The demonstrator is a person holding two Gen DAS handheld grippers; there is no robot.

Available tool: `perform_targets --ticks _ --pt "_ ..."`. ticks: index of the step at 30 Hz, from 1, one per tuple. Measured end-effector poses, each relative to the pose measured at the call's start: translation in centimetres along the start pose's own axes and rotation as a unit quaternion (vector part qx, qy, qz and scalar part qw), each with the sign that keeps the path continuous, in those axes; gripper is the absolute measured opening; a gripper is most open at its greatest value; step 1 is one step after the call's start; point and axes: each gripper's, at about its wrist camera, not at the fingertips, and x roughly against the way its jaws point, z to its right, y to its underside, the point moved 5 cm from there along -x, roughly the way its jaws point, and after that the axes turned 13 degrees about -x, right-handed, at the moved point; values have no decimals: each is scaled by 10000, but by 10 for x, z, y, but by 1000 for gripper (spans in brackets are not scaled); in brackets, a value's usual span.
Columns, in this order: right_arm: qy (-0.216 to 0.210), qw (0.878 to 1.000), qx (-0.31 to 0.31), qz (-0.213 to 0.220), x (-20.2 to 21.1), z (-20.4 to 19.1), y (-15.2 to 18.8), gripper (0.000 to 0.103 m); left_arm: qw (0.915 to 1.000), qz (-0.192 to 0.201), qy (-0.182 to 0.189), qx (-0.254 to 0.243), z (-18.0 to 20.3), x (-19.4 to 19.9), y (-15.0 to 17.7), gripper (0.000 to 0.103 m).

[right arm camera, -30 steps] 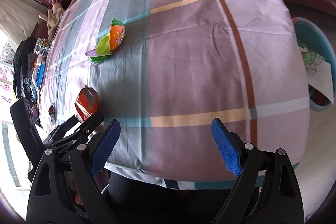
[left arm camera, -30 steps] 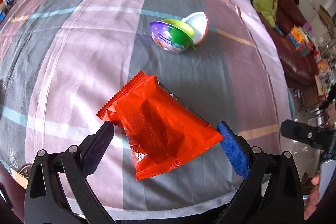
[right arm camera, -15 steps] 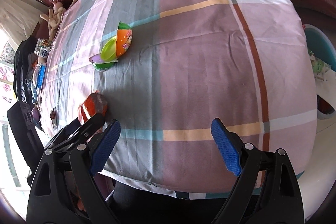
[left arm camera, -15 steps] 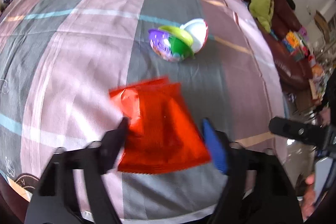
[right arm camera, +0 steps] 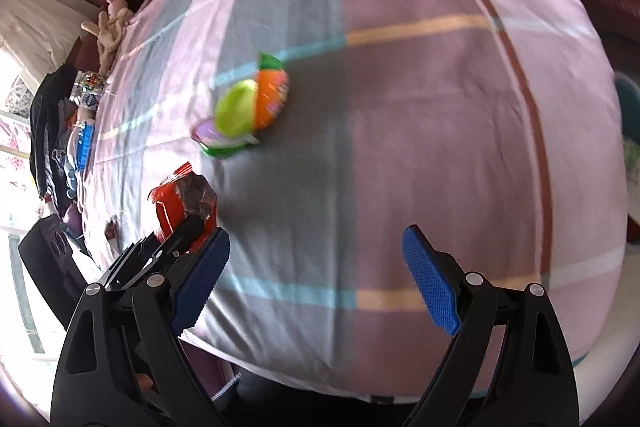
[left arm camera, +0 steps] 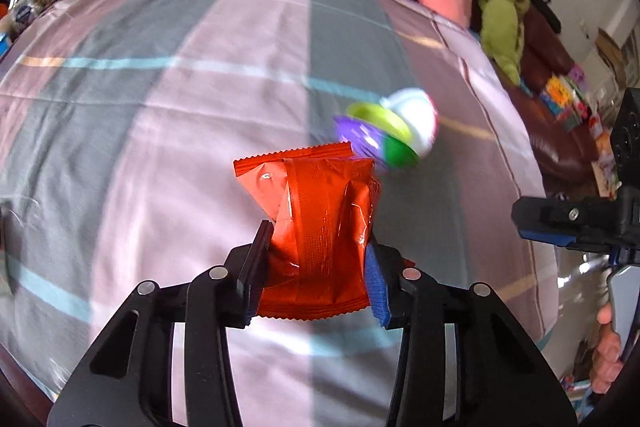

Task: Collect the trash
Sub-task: 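Grasp the orange packet with left tool while right tool grasps the green lid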

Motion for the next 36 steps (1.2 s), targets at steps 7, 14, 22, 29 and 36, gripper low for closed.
perform_targets --ticks 7,14,22,29,36 --pt "-300 9975 547 345 -4 -70 -32 75 9997 199 -53 97 -38 10 -26 44" --pt "-61 9964 846 23 -49 -105 -60 53 9998 173 20 -69 -42 2 -40 44" --pt "352 9971 636 -206 -80 -86 -70 60 9997 71 143 -180 -38 -15 -45 44" --pt "447 9953 822 -247 -93 -94 -67 61 9999 19 109 -40 -50 -20 -44 44" --pt "737 9915 1070 -107 -103 -101 -65 61 9999 -48 125 55 -53 -23 -43 45"
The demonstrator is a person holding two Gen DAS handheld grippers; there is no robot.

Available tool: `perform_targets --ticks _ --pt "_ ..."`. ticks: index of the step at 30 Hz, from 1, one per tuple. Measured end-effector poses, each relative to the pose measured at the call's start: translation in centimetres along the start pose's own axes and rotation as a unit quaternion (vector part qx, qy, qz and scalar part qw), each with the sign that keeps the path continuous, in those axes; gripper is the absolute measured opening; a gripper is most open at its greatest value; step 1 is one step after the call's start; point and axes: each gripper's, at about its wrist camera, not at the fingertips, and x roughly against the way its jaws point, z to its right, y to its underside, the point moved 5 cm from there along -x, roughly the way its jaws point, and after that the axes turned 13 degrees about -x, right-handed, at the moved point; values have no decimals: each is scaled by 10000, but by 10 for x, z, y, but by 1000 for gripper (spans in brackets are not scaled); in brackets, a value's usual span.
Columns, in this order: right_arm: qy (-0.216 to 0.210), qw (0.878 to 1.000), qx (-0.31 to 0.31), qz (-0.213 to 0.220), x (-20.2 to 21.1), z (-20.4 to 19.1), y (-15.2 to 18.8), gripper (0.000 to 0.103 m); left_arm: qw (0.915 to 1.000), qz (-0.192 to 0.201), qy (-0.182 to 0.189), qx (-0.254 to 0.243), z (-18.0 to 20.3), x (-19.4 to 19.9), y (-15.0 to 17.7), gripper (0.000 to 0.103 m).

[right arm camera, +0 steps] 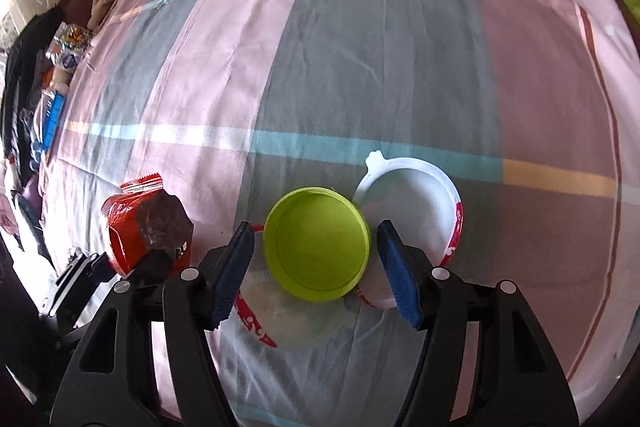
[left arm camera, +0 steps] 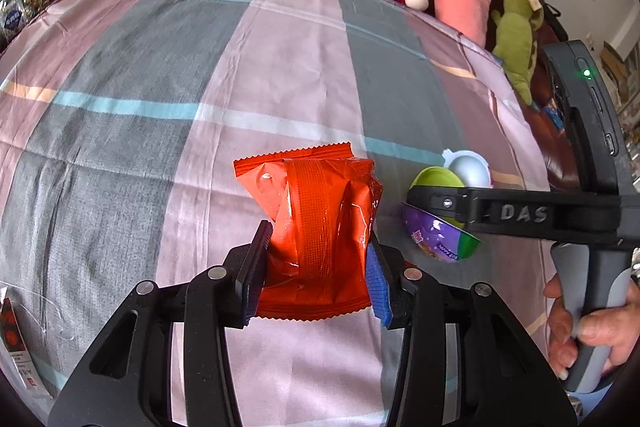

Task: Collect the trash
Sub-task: 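Grasp the orange packet with left tool while right tool grasps the green lid, then carry packet and green lid over the teal bucket and open both tools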

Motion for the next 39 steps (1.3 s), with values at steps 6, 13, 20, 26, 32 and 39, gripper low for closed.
perform_targets --ticks 6,13,20,26,32,39 --pt "39 9997 155 201 6 3 0 51 10000 17 36 -53 6 2 -1 45" --pt "-474 9981 -208 331 42 19 -2 52 9997 156 96 -187 23 12 -8 45" --pt "-672 9958 -290 551 77 35 9 52 9979 275 182 -557 61 24 -14 45" --pt "-755 9926 -616 724 100 74 24 52 9955 265 352 -834 102 23 -14 45" --pt "-855 9867 -1065 887 121 127 40 52 9915 162 537 -1178 149 14 -12 45" --pt "-1002 9737 -1713 1118 143 202 59 52 9804 -12 767 -1816 220 -3 -10 45"
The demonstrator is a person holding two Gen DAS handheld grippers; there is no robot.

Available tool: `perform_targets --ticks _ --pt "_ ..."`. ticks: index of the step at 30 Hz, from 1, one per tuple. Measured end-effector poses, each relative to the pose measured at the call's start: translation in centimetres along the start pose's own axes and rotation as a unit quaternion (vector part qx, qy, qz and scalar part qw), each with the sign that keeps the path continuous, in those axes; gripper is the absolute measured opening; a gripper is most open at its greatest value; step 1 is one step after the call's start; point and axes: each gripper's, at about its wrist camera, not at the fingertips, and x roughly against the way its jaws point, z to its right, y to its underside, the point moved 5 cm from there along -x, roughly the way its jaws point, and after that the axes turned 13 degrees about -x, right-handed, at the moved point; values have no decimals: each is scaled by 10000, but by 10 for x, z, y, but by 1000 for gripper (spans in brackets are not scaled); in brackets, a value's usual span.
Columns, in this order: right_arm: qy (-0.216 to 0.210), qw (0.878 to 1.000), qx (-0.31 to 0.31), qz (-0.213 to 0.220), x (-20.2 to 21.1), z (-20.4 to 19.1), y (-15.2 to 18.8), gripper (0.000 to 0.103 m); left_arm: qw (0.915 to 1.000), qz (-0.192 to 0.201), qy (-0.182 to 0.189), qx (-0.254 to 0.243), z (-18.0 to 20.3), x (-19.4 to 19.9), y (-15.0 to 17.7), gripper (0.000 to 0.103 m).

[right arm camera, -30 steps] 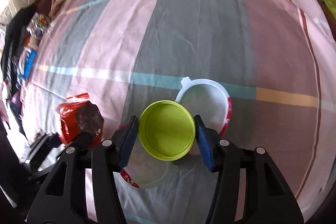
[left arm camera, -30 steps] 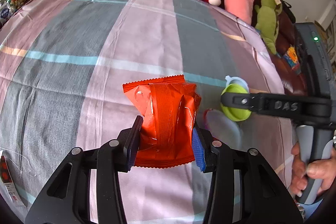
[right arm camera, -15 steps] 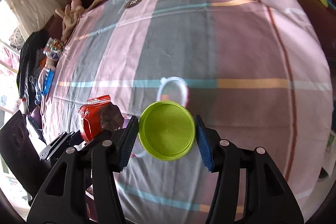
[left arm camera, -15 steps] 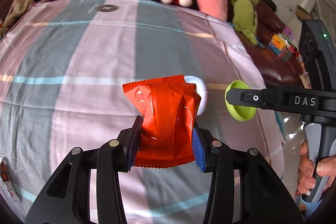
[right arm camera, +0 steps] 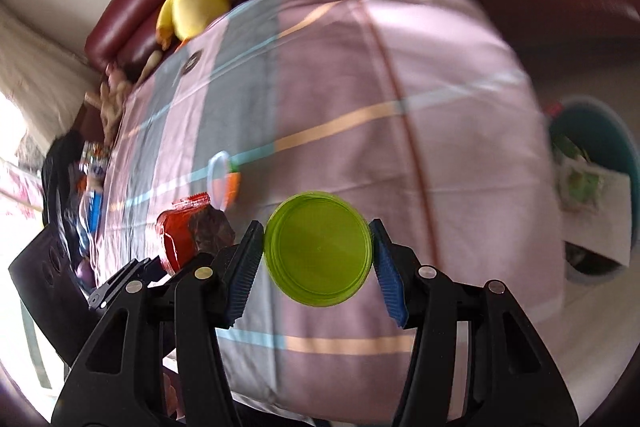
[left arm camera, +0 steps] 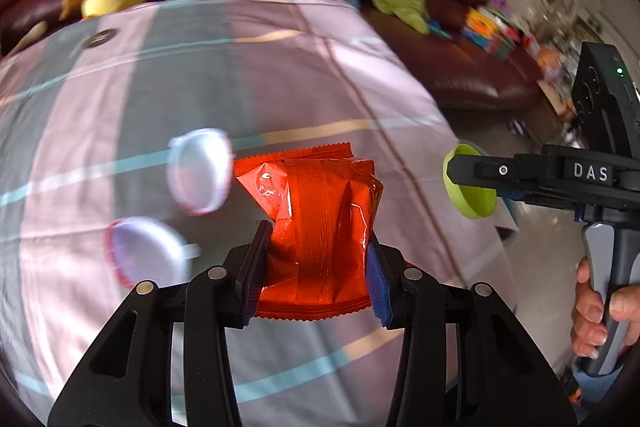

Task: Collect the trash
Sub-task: 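Carry packet and green lid over the teal bucket and open both tools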

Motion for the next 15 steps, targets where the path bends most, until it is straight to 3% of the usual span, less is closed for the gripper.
perform_targets --ticks 7,15 --pt "16 9964 -733 417 42 85 -18 52 9966 -208 441 -671 76 -41 -29 45" --pt "155 9817 -1633 972 94 193 -39 52 9861 -425 803 -1391 166 -91 -62 45"
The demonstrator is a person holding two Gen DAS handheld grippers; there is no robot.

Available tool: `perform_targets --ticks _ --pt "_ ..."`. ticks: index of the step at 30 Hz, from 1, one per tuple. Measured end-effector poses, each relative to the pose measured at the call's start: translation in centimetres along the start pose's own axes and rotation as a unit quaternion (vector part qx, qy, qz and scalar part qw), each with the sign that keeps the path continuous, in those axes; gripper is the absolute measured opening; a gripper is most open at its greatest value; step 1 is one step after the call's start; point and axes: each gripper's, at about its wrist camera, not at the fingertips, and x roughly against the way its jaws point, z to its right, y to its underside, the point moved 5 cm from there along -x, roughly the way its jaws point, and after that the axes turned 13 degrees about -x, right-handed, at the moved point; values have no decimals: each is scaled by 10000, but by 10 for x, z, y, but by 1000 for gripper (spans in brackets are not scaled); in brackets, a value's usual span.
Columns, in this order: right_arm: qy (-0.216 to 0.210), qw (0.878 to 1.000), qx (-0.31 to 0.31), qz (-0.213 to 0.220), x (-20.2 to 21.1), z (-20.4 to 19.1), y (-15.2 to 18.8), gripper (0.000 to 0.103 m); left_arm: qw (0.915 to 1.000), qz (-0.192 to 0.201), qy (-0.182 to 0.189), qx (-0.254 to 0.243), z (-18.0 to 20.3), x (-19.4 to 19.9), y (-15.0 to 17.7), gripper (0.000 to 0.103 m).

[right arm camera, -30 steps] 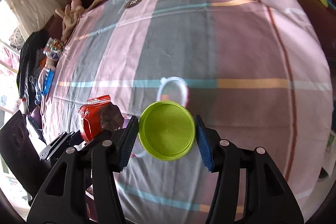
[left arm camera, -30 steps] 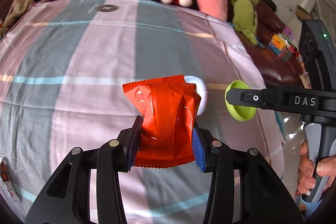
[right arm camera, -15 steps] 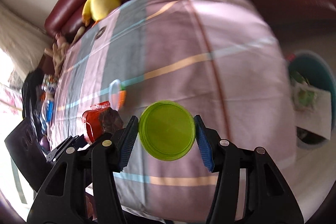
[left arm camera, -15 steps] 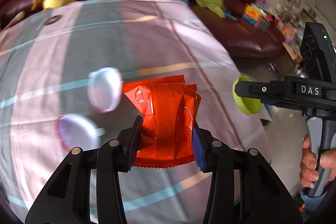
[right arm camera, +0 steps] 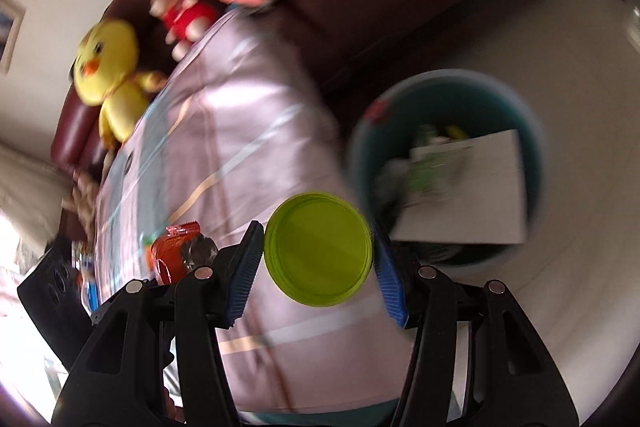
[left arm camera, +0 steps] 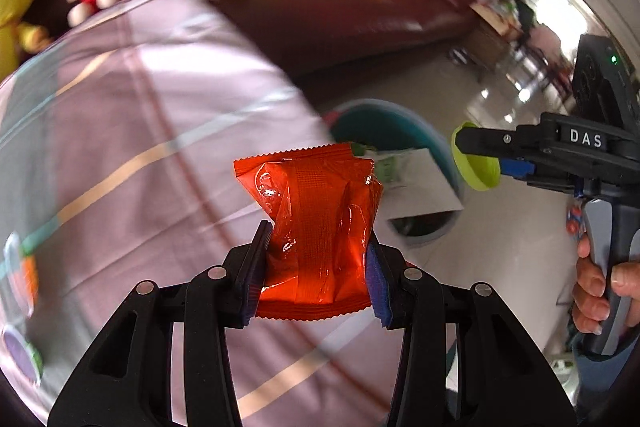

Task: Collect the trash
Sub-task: 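Carry packet and green lid over the teal bucket and open both tools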

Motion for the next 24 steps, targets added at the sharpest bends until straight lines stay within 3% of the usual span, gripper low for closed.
perform_targets --ticks 9,17,19,24 --pt "19 9987 -457 243 16 61 -37 52 9983 -337 155 -443 40 -61 -45 45" --pt "41 9974 -714 92 1 93 -51 52 9959 -599 302 -611 58 -109 -66 45" --pt "72 9972 -745 73 -2 98 -55 52 9955 -620 328 -633 61 -119 -70 50" --pt "132 9969 -777 32 -9 101 -60 52 9955 -630 96 -701 60 -131 -74 80"
